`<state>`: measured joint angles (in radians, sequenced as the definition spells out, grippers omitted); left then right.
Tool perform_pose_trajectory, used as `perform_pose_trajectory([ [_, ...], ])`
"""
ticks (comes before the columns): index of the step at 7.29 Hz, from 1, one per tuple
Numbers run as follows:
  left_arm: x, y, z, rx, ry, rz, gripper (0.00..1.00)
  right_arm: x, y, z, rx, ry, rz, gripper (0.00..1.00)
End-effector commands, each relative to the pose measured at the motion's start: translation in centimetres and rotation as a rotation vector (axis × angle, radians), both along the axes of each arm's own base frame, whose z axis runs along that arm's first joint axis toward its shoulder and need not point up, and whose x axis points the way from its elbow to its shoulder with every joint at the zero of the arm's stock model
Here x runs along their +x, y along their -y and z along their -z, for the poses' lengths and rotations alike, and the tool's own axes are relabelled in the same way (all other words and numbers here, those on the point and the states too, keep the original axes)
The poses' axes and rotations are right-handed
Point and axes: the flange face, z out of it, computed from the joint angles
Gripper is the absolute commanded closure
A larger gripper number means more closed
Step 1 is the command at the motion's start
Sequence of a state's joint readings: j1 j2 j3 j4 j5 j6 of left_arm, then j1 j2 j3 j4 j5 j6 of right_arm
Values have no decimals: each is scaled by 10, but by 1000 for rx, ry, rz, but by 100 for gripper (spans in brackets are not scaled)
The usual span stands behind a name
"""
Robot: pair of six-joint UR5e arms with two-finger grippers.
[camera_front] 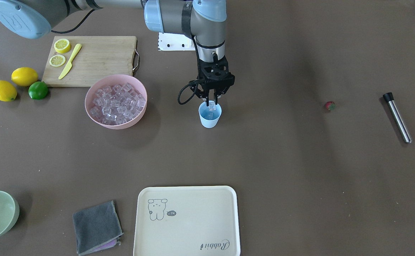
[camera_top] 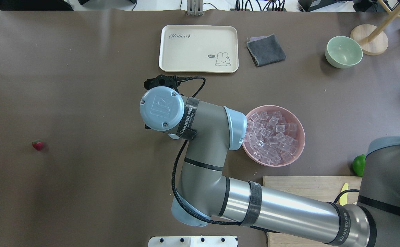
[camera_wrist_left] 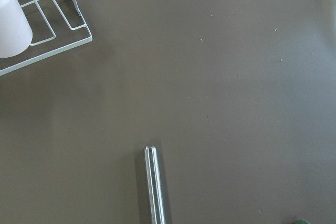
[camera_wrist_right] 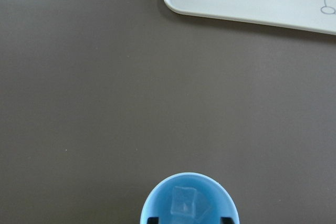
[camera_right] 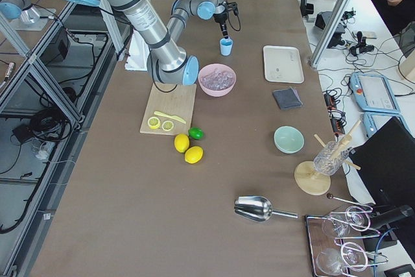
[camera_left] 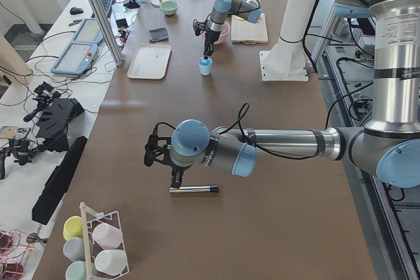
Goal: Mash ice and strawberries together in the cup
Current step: 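Withdraw the right arm with the scoop while the left arm reaches toward the strawberry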
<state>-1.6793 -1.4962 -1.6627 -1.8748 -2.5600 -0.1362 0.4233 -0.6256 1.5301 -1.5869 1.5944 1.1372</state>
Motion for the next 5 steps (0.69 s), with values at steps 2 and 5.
perform_pose_trajectory([
  [2,17,5,10,-79,-21,31,1,92,37,-67,-54,13,-2,1],
  [5,60,6,32,-128,28,37,1,260,83,-187,-3,-62,121,1],
])
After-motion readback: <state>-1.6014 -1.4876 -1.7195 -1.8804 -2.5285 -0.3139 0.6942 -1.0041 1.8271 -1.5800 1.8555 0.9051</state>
